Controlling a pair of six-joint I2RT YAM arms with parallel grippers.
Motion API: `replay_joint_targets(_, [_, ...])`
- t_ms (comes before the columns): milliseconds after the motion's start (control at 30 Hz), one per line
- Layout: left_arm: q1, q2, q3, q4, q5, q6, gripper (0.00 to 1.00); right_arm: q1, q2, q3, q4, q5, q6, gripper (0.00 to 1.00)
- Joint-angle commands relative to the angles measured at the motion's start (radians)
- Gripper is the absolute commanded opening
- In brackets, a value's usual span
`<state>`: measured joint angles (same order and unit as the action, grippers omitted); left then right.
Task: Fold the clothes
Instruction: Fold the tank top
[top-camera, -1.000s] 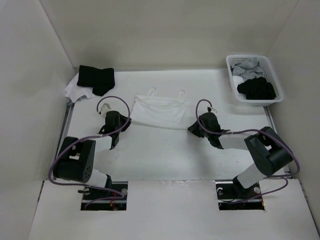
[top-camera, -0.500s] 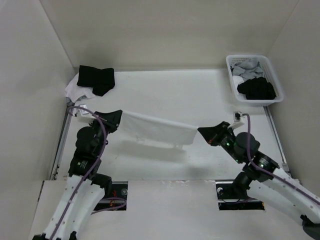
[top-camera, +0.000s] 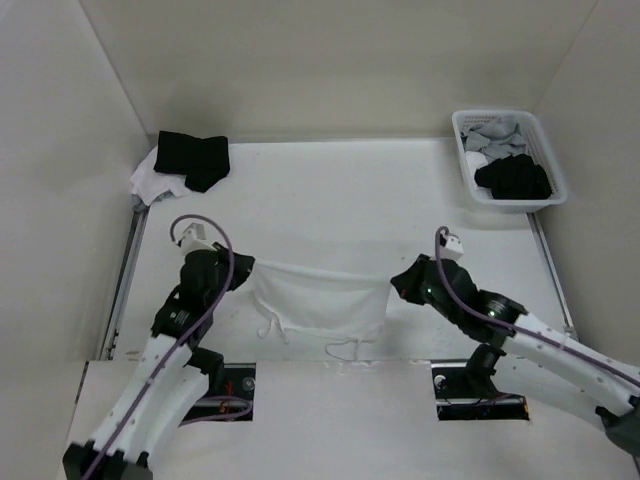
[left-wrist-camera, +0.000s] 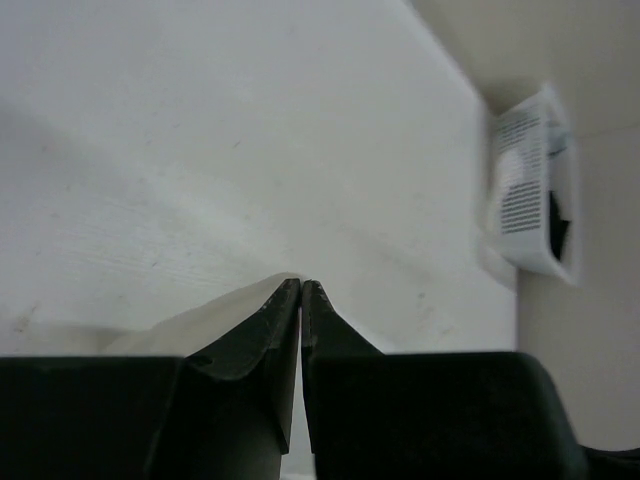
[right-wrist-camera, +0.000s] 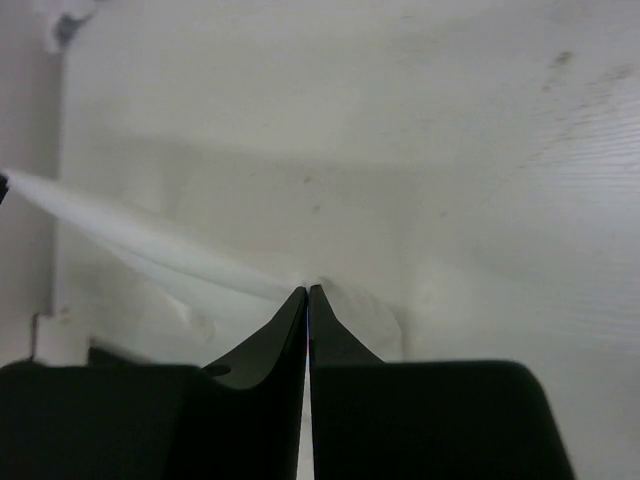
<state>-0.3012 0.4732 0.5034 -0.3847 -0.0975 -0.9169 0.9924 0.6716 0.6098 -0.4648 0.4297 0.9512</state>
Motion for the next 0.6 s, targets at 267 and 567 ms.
replay_joint_targets(267, [0.049, 0.833, 0.073, 0.72, -0.002, -0.022, 0.03, -0.553, 0.62, 0.063, 0.538, -0.428, -0.253, 0.06])
replay_joint_targets(567, [0.124, 1.165, 0.286, 0.819, 0.054, -0.062, 0.04, -0.653, 0.937, 0.289, 0.604, -0.468, -0.255, 0.06])
